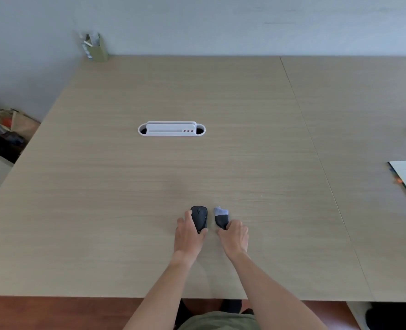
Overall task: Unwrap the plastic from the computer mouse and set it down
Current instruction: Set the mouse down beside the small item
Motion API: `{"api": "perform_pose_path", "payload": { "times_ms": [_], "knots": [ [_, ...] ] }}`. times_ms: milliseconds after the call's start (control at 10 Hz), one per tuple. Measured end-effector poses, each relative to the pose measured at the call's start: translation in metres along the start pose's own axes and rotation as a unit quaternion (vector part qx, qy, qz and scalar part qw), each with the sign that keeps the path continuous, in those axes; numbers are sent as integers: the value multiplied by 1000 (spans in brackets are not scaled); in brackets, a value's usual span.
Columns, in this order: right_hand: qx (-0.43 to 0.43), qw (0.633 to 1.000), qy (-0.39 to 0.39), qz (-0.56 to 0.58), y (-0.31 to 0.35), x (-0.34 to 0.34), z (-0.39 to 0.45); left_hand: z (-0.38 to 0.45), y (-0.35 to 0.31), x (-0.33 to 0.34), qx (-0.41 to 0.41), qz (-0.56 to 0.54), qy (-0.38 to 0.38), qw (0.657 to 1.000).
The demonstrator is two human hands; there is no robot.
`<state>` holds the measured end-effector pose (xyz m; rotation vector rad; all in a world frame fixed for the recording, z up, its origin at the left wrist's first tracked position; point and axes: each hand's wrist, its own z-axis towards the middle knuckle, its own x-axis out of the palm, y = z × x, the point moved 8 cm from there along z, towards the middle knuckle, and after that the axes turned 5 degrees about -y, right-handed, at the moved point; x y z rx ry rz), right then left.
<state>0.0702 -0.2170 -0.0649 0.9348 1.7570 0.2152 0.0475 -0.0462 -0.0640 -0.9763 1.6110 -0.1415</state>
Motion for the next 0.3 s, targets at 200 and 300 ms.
{"api": "perform_pose_path", "payload": {
  "times_ms": [200, 300],
  "knots": [
    [-1, 1000, 1, 2, -3, 2, 0, -2, 0, -2, -9, -3, -2, 1000],
    [-2, 1000, -1, 12, -1, -4, 0, -3, 0, -3, -3, -4, -13, 1000]
  ]
}}
